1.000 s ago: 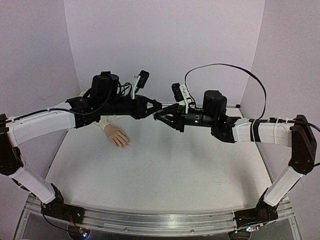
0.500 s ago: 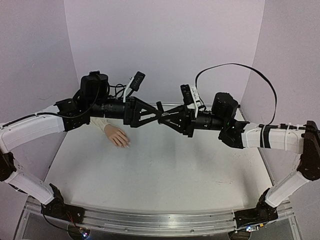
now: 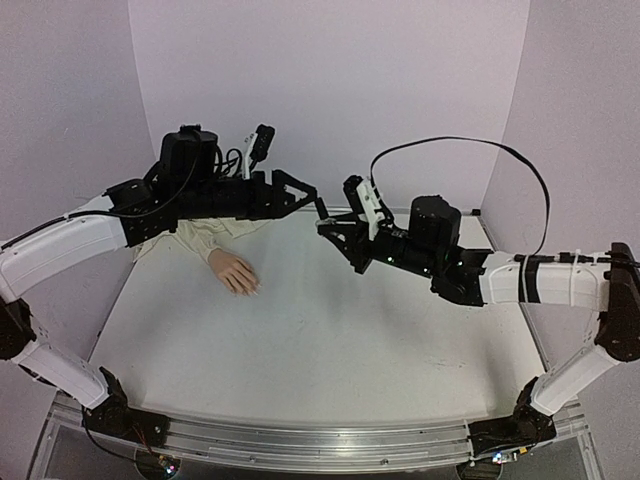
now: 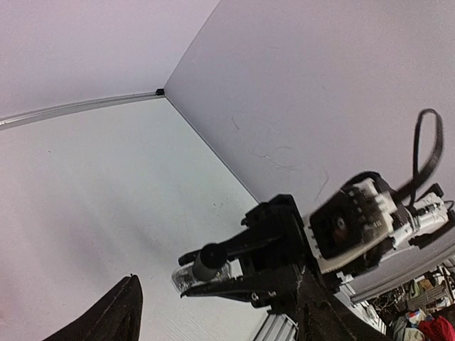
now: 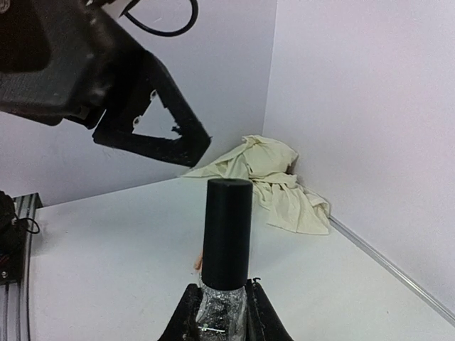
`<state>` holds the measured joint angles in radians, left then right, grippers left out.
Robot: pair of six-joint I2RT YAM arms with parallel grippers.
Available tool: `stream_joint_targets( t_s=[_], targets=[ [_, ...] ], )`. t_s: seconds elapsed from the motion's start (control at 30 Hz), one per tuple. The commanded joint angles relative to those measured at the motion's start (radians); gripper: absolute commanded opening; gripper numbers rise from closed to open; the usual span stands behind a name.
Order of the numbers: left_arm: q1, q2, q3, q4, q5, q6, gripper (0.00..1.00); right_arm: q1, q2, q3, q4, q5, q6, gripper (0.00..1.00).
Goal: Paint the nails
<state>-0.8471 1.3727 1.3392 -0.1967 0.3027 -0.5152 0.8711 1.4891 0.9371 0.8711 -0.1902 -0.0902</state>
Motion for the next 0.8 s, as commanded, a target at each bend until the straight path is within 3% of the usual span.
stream_joint_targets(
  t_s=[0.0,0.13,0.3,0.47,0.77],
  targets=[
    [-0.007,0.051,0.104,-0.038,-0.1,0.003,0.74,0.057,0.022,0.096,-0.003,0.254,-0.089,0.0],
    [-0.022,0.084,0.125,-0.051,-0.157,0.018,0.69,0.083,0.044,0.12,-0.011,0.336,-0.105,0.0],
    [-0.03,0.105,0.138,-0.05,-0.202,0.018,0.51,0.098,0.073,0.137,-0.014,0.36,-0.117,0.0],
    [-0.032,0.137,0.161,-0.052,-0.202,0.024,0.4,0.105,0.096,0.151,-0.017,0.365,-0.125,0.0],
    [-0.032,0.179,0.177,-0.062,-0.202,0.026,0.31,0.11,0.105,0.163,-0.019,0.361,-0.134,0.0]
  ],
)
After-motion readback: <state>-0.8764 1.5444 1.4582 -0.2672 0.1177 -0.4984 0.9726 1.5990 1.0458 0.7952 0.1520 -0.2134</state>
